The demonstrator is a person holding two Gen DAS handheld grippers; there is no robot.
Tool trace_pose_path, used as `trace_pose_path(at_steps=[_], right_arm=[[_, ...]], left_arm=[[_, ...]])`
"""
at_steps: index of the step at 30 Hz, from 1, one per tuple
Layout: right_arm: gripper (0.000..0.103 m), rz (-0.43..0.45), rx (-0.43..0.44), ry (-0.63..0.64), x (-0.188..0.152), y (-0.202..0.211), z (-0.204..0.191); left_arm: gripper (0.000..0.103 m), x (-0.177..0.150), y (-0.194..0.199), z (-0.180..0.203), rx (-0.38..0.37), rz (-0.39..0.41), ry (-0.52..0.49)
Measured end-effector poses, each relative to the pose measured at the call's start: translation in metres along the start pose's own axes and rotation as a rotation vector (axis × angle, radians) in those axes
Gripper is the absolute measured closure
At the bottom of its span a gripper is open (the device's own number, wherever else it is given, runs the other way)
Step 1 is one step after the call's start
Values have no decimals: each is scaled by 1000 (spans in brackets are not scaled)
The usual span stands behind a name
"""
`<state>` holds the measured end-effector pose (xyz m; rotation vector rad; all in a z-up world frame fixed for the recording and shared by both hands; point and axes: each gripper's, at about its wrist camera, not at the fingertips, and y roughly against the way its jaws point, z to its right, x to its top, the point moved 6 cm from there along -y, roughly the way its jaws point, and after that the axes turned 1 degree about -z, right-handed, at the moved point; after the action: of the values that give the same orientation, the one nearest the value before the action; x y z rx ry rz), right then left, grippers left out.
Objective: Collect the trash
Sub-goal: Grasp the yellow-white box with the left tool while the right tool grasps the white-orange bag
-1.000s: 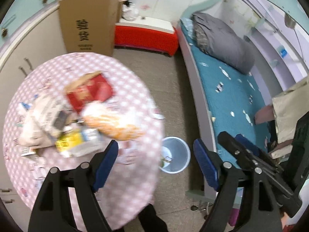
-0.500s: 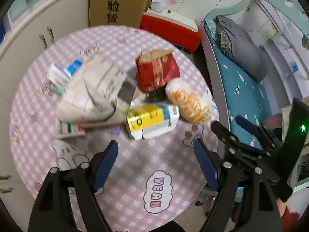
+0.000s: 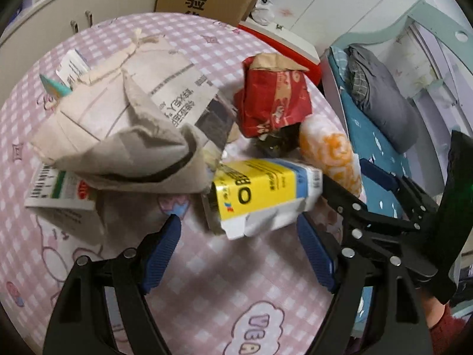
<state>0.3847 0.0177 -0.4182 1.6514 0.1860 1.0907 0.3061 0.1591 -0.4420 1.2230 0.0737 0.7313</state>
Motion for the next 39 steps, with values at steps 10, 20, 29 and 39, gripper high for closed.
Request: trace_pose_path(at_steps=[10, 20, 29, 39], right_arm=[[56, 32, 41, -193, -16, 39, 15], [56, -27, 57, -357, -30, 40, 23], [56, -51, 82, -426, -39, 40, 21], [57, -87, 114, -542, -46, 70, 14]], left_arm=[[24, 9, -9, 6, -51, 56, 19], [34, 10, -12, 13, -118, 61, 9], [78, 5, -6, 28, -215, 30, -14], [100, -16, 38, 60, -218, 26, -109]])
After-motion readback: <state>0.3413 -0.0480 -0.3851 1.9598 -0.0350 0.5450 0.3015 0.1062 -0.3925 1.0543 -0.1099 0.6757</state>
